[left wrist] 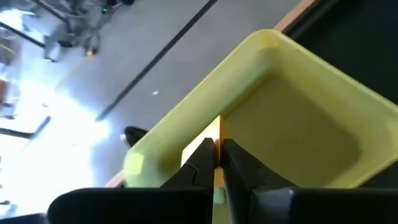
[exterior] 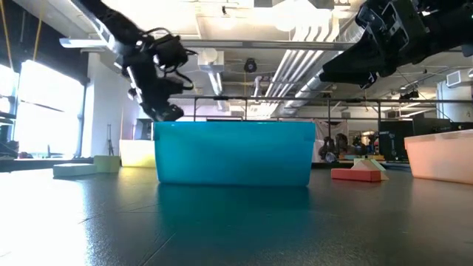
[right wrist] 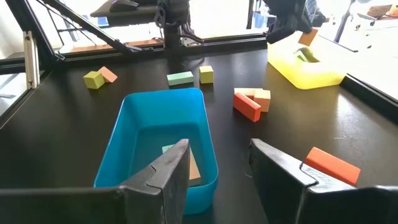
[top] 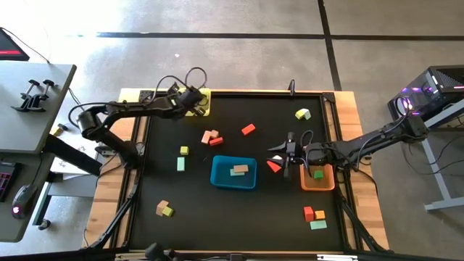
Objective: Sort blocks by size
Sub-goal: Put the yellow triangular block into the yellow bin, then put the light orange square block into the orange bin
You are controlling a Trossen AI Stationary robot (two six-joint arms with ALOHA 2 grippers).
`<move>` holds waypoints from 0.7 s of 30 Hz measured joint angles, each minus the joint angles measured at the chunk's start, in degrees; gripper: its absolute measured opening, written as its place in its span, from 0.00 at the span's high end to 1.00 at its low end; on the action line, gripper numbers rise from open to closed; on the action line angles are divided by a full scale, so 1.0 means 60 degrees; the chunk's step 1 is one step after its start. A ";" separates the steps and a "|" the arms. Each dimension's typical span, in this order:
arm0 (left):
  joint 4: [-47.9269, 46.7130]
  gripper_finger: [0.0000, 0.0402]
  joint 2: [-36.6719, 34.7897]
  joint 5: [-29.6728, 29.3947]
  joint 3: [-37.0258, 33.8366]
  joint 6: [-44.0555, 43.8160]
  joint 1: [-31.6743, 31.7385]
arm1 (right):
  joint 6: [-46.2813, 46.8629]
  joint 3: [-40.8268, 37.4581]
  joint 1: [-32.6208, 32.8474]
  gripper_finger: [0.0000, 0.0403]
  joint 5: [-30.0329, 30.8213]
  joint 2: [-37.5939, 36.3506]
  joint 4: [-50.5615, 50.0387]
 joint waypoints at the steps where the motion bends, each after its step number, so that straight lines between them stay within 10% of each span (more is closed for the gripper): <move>1: 0.0306 0.98 -0.0041 0.0361 -0.0179 -0.0017 0.0161 | 0.0000 0.0000 0.0000 0.60 0.0000 0.0000 0.0019; 21: 0.1580 0.58 -0.0070 0.1836 -0.0825 -0.0343 0.0675 | 0.0015 0.0000 0.0000 0.60 0.0004 0.0000 0.0053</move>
